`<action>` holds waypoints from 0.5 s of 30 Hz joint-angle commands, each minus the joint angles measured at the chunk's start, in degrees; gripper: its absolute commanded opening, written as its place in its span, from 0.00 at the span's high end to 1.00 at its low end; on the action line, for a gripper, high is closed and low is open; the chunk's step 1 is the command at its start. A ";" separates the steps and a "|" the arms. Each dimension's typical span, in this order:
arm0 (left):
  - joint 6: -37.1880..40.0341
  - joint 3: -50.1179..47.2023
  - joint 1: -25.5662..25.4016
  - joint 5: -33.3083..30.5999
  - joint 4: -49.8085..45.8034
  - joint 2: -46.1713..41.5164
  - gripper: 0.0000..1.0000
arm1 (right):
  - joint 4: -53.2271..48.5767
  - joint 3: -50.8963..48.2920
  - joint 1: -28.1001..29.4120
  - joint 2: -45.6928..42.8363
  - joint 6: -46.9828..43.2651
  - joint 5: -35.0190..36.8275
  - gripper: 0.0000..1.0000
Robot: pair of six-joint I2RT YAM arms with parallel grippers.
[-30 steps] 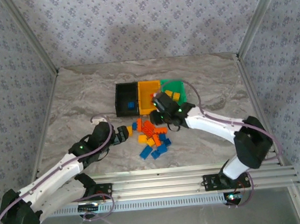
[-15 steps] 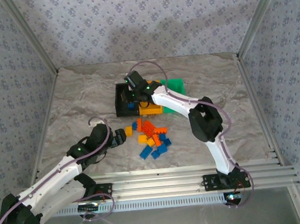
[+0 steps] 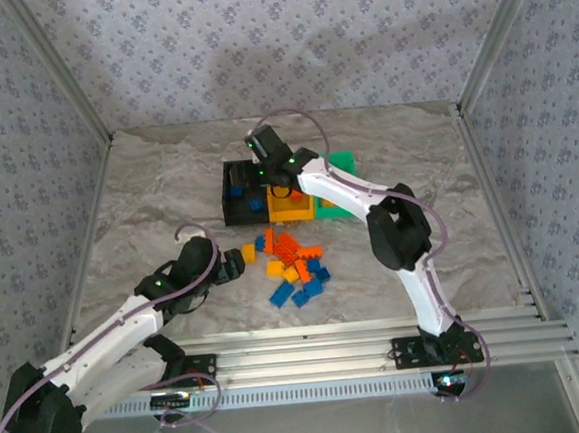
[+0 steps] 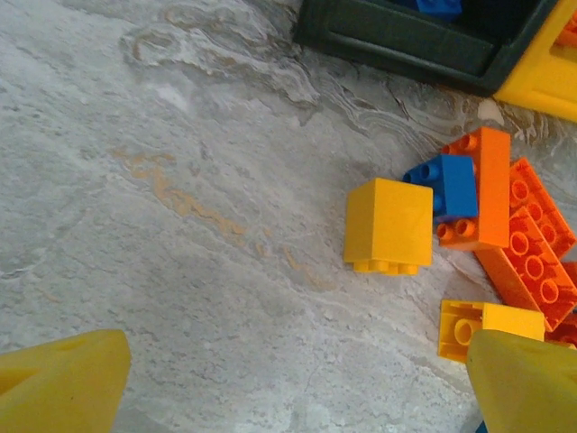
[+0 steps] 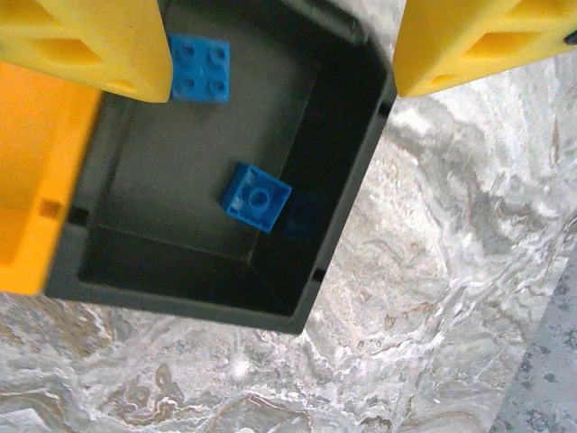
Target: Sort the legos into containers by color
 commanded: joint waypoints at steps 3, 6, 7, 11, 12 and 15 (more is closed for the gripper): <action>1.66 2.95 0.25 3.61 5.29 4.92 0.11 | 5.12 -14.60 0.25 -15.75 1.36 1.80 0.32; 2.30 4.49 0.17 5.56 8.78 10.57 0.16 | 7.57 -24.76 -0.10 -22.70 2.99 2.59 0.32; 2.63 5.25 0.18 5.92 9.50 13.03 0.16 | 8.26 -27.76 -0.34 -24.76 3.45 2.60 0.31; 5.19 8.42 -0.37 5.91 12.15 21.35 0.20 | 9.70 -35.89 -0.63 -31.50 4.57 3.20 0.31; 5.85 9.33 -0.58 5.45 12.35 23.25 0.21 | 9.73 -37.30 -0.72 -32.95 4.78 3.52 0.31; 6.94 11.39 -1.42 3.75 12.09 27.36 0.25 | 10.06 -42.38 -1.06 -36.45 5.30 4.05 0.31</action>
